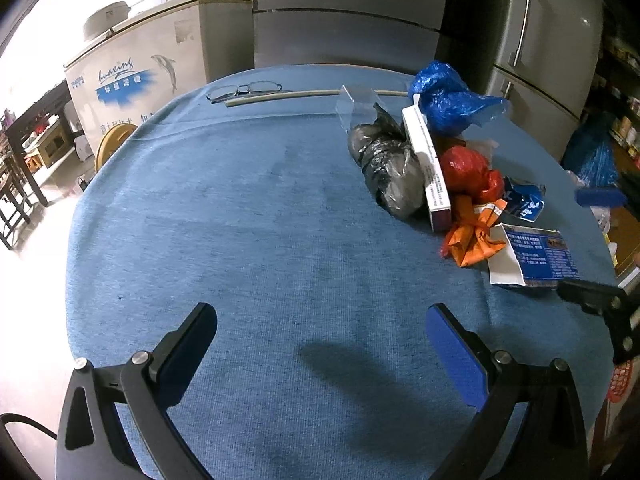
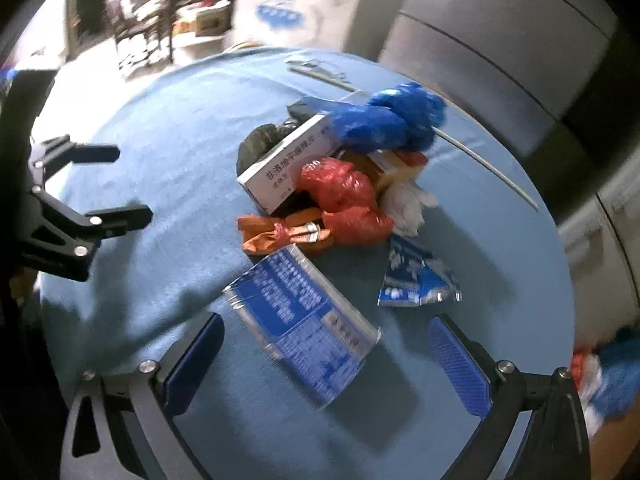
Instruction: Collect trash
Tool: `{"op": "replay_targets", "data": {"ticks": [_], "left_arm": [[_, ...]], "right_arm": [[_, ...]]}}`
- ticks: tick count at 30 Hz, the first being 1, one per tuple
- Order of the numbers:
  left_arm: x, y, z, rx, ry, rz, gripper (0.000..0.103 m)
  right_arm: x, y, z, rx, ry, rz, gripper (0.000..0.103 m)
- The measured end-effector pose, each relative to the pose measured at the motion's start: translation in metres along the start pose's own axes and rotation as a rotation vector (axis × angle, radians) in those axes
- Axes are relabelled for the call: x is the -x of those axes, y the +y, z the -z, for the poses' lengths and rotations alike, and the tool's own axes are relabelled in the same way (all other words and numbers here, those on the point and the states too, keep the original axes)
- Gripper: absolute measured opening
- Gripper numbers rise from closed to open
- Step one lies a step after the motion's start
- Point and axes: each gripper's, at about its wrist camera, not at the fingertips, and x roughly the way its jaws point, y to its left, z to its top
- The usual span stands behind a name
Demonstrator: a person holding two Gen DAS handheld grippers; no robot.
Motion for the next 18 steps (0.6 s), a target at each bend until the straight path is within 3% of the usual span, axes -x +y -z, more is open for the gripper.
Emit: {"op": "replay_targets", "data": {"ticks": [6,8,12,18], "left_arm": [[0.000,0.001,-0.001,-0.009,0.011,-0.016,0.103],[-0.001,0.003,-0.003,-0.004,0.010,-0.020,0.103],[-0.005,0.006,-0.008,0.008,0.011,-0.022,0.103],[-0.007,-0.005,-0.020,-0.007,0.003,-0.005,0.103]], "right_arm": [[-0.034,0.001,-0.010,0.079,0.081,-0.098,0.101],[-0.041,0.001,-0.008,0.054,0.102,-0.124,0.074],[-0.036,-0.014,0.001,-0.082,0.086,-0.119,0.071],[-0.004,-0.037,0.042,-0.410,-0.017,-0.122,0.069]]}}
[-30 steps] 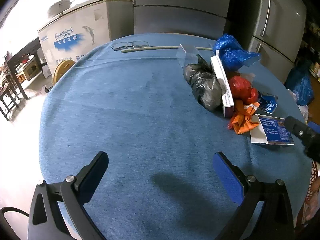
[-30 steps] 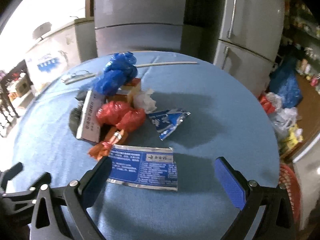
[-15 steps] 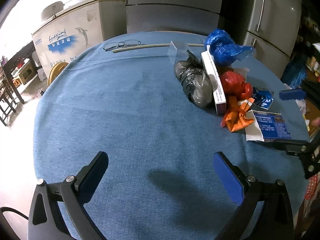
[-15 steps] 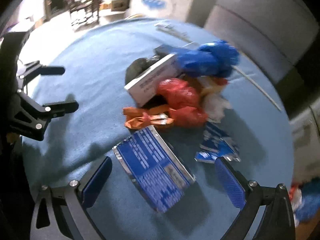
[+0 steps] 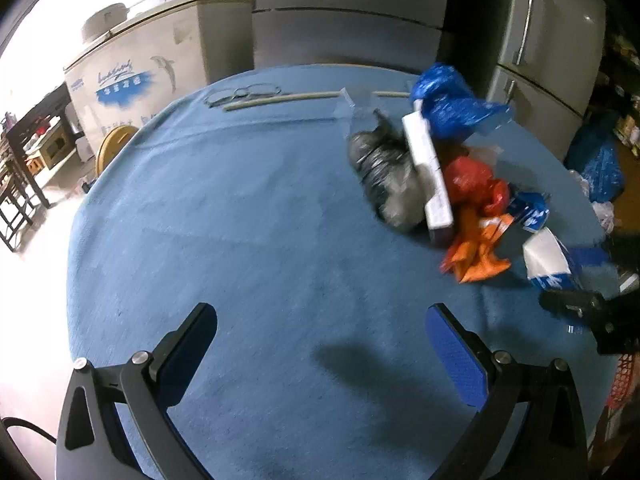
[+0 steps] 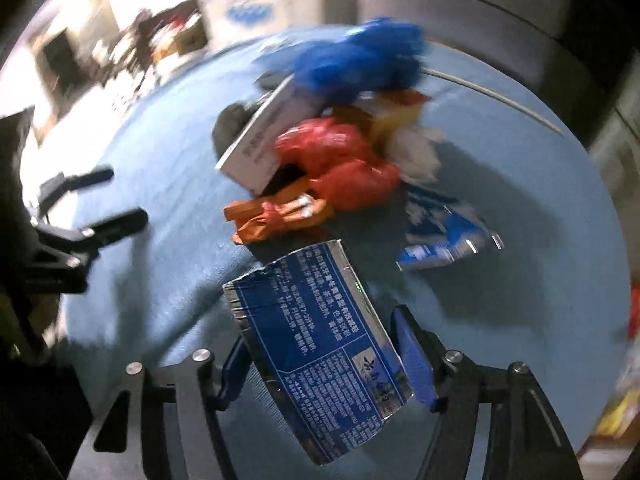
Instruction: Collect trash
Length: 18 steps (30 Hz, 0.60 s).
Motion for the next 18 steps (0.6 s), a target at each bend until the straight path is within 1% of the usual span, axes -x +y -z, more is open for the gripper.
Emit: {"op": "replay_targets", "data": {"ticks": [1,5,7,10,12,14,15,16,17,18], "left_arm": [[0.000,-0.003,-0.004,-0.005,-0.004,0.006,0.103],[-0.006,-0.017,-0.028,-0.021,-0.013,0.027,0.103],[-0.012,-0.023,-0.039,-0.021,-0.003,0.043,0.103],[-0.021,-0.033,-0.053,-0.014,0.019,0.083,0.102],[-0.029,-0.043,-0.057,-0.034,0.037,0.091,0.093],[-0.044,-0.050,-0.060,-0.042,0.080,0.083,0.063],[-0.056,-0.050,-0.061,-0.032,0.126,0.099,0.055],[-0.061,-0.049,-0.062,-0.010,0.140,0.132,0.052],[-0.065,-0.048,-0.062,0.008,0.154,0.143,0.051],[-0.067,-0.047,-0.064,0.022,0.158,0.148,0.046]], "right_arm": [[0.006,-0.005,0.008,-0.059,-0.025,-0.011,0.069],[0.026,-0.008,0.038,-0.195,-0.104,-0.007,0.069],[0.030,-0.011,0.046,-0.262,-0.146,-0.011,0.069],[0.036,-0.019,0.045,-0.319,-0.173,-0.019,0.069],[0.034,-0.018,0.044,-0.337,-0.184,-0.021,0.069],[0.034,-0.016,0.048,-0.338,-0.188,-0.022,0.069],[0.034,-0.016,0.048,-0.338,-0.190,-0.022,0.069],[0.035,-0.016,0.049,-0.339,-0.192,-0.023,0.069],[0.034,-0.015,0.051,-0.341,-0.195,-0.022,0.069],[0.034,-0.015,0.051,-0.345,-0.197,-0.020,0.069]]}}
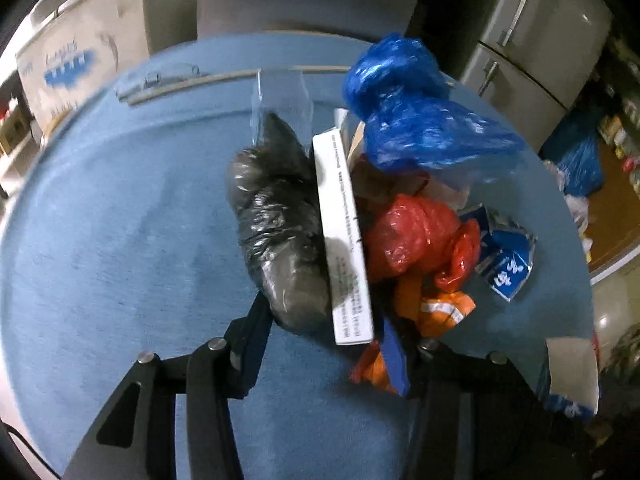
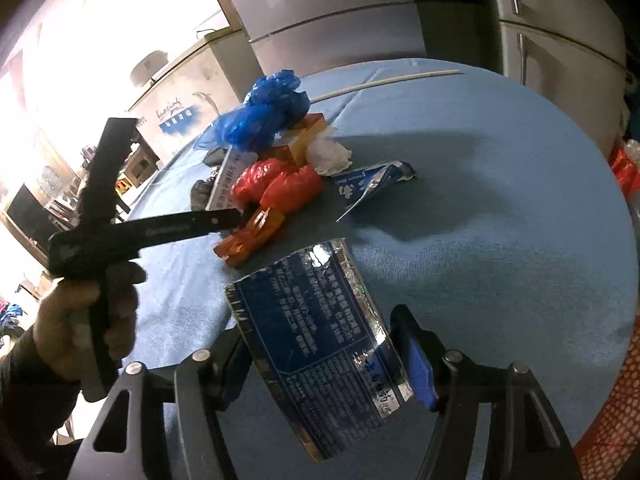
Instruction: Collect trash
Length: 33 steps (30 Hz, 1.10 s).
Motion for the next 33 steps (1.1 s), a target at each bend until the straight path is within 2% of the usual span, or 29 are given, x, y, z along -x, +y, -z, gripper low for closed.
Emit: {"op": "replay_targets", "data": {"ticks": [1,2,5,8,14,20,25,27,28,31,33], "left_arm": [[0.000,0.000,-0.001,-0.002,-0.002,0.000,0.036],[0.002,0.001,-0.001,-0.005,-0.005,0.007,0.033],[0.013,0.005,0.006,-0.009,-0.016,0.027,0.031],[0.029,0.010,0.018,-0.016,-0.031,0.036,0.030],[0.059,0.012,0.056,-0.048,-0.066,0.007,0.030],[0.073,0.017,0.074,-0.045,-0.076,0.003,0.030],[0.083,0.019,0.076,-0.042,-0.096,0.072,0.030],[0.078,0.018,0.074,-0.055,-0.055,0.155,0.034],[0.068,0.017,0.073,-0.070,-0.017,0.169,0.037],[0.053,0.018,0.078,-0.081,0.000,0.084,0.038],[0.051,0.021,0.080,-0.055,0.015,0.096,0.040]], "right_arm": [[-0.001,0.001,0.001,-0.004,-0.003,-0.001,0.069],[0.005,-0.003,0.005,-0.008,-0.007,-0.002,0.069],[0.011,-0.007,0.010,-0.028,-0.018,0.000,0.069],[0.015,-0.009,0.015,-0.058,-0.030,-0.003,0.069],[0.026,-0.005,0.024,-0.090,-0.056,-0.020,0.068],[0.041,0.002,0.025,-0.112,-0.097,-0.046,0.068],[0.046,0.005,0.029,-0.121,-0.099,-0.049,0.068],[0.046,0.004,0.031,-0.123,-0.097,-0.051,0.068],[0.046,0.005,0.031,-0.124,-0.095,-0.051,0.068],[0.048,0.004,0.034,-0.129,-0.098,-0.051,0.068],[0.050,0.003,0.036,-0.130,-0.101,-0.053,0.068]]}}
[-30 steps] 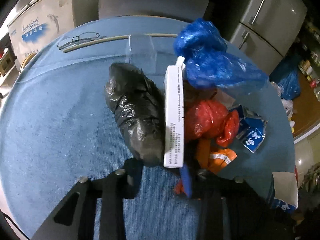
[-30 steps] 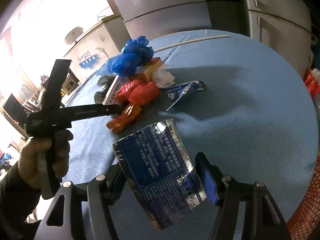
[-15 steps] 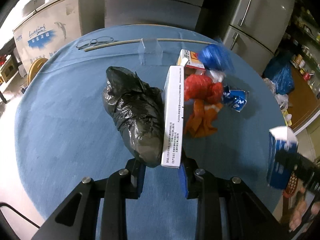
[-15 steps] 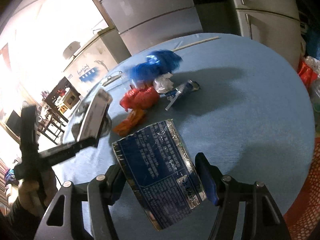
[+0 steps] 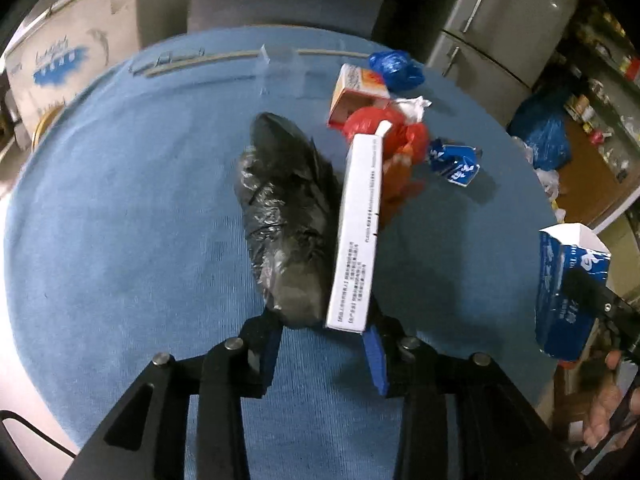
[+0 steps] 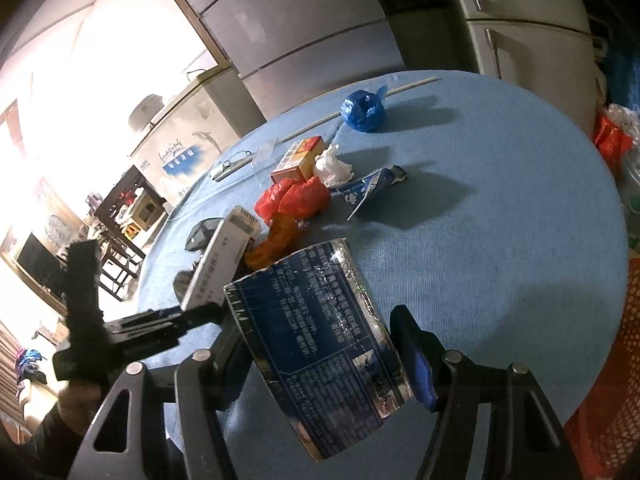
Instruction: Collect trash
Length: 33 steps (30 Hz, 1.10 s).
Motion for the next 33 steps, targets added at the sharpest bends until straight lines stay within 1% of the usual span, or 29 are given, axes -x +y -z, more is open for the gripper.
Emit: {"op": "replay_targets", "data": {"ticks": [1,2,3,5,8,11,15,19,21,22,23,26,27,28,29,30,31,33], "left_arm": [[0.000,0.002,0.001,0.020,0.009,0.017,0.045],[0.001,0.003,0.000,0.029,0.012,0.023,0.056],[0.004,0.002,0.000,0.032,0.009,0.019,0.060],[0.015,-0.002,0.001,0.024,-0.024,0.014,0.068],[0.026,-0.012,0.003,-0.012,-0.053,0.001,0.070],[0.031,-0.024,-0.003,-0.055,-0.077,-0.009,0.070],[0.020,-0.035,-0.022,-0.096,-0.100,-0.058,0.070],[0.007,-0.031,-0.032,-0.089,-0.068,-0.076,0.070],[0.007,-0.031,-0.032,-0.100,-0.079,-0.086,0.052],[0.009,-0.030,-0.031,-0.110,-0.082,-0.082,0.035],[0.010,-0.029,-0.031,-0.109,-0.079,-0.071,0.032],[0.024,-0.020,-0.030,-0.070,-0.091,-0.032,0.033],[0.030,-0.017,-0.029,-0.065,-0.102,-0.031,0.036],[0.039,-0.015,-0.027,-0.064,-0.119,-0.051,0.051],[0.046,-0.013,-0.027,-0.064,-0.138,-0.071,0.074],[0.055,-0.012,-0.026,-0.063,-0.168,-0.091,0.082],[0.068,-0.012,-0.024,-0.062,-0.217,-0.102,0.086],[0.079,-0.014,-0.024,-0.069,-0.251,-0.091,0.086]], "right_arm": [[-0.001,-0.001,0.001,0.000,0.005,0.001,0.068],[-0.002,-0.002,0.001,-0.001,0.009,0.004,0.068],[-0.003,-0.004,0.002,-0.005,0.014,0.006,0.068],[-0.004,-0.007,0.001,-0.015,0.018,0.005,0.068],[-0.005,-0.008,0.001,-0.022,0.018,0.001,0.068],[-0.007,-0.007,0.001,-0.022,0.021,-0.003,0.068],[-0.006,-0.005,0.002,-0.020,0.018,-0.008,0.068],[-0.004,-0.007,0.004,-0.024,0.017,-0.006,0.068],[-0.003,-0.010,0.006,-0.029,0.017,-0.004,0.068],[-0.002,-0.013,0.007,-0.035,0.019,-0.001,0.068],[-0.003,-0.014,0.008,-0.040,0.021,0.001,0.068],[-0.005,-0.018,0.008,-0.049,0.032,0.004,0.068],[-0.006,-0.018,0.008,-0.053,0.032,0.002,0.068],[-0.006,-0.018,0.008,-0.054,0.032,0.000,0.068],[-0.006,-0.019,0.008,-0.053,0.031,-0.001,0.068],[-0.007,-0.018,0.007,-0.052,0.032,-0.003,0.068],[-0.008,-0.018,0.007,-0.050,0.033,-0.005,0.068],[-0.010,-0.016,0.007,-0.050,0.034,-0.007,0.068]]}}
